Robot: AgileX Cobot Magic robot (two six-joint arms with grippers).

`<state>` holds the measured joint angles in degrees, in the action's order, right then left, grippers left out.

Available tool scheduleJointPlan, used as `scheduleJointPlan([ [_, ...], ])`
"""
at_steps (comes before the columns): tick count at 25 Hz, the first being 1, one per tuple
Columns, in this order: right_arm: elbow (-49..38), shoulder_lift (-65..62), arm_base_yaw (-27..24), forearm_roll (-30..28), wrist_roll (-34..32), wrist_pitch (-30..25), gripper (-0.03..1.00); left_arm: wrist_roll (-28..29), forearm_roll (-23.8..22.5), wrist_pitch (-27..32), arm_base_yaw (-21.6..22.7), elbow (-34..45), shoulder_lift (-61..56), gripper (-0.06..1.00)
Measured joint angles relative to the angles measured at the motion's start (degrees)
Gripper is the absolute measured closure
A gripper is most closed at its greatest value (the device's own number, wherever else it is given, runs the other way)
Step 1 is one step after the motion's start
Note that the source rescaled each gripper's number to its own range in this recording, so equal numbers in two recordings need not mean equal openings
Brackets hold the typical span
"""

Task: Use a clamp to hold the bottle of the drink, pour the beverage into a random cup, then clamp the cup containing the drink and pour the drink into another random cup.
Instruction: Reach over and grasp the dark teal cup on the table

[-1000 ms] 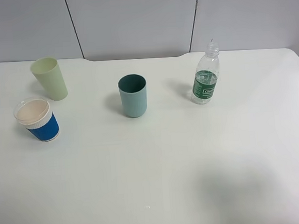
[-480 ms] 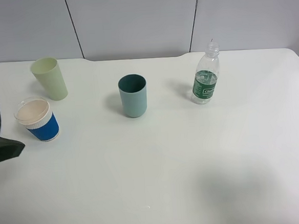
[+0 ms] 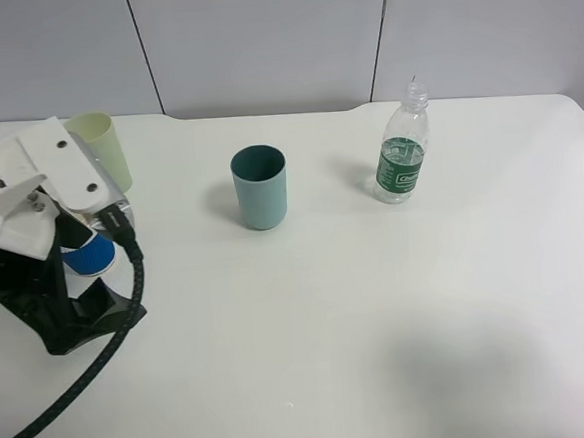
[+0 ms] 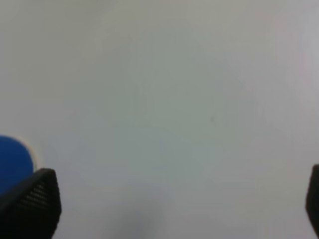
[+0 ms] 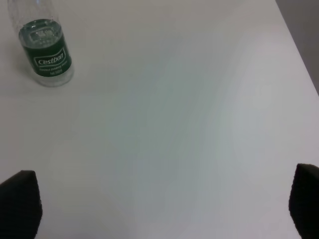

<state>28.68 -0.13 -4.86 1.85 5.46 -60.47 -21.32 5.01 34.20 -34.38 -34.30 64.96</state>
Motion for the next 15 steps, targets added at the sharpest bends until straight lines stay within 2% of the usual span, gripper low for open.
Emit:
scheduleJointPlan([
  [9,0.00,0.00,0.00,0.00,0.00,0.00,-0.03,0.00,3.53,-12.46,-0.27,0.00,10.31,-0.06],
  [15,0.00,0.00,0.00,0.00,0.00,0.00,-0.03,0.00,3.92,-20.96,-0.27,0.00,14.92,-0.06],
])
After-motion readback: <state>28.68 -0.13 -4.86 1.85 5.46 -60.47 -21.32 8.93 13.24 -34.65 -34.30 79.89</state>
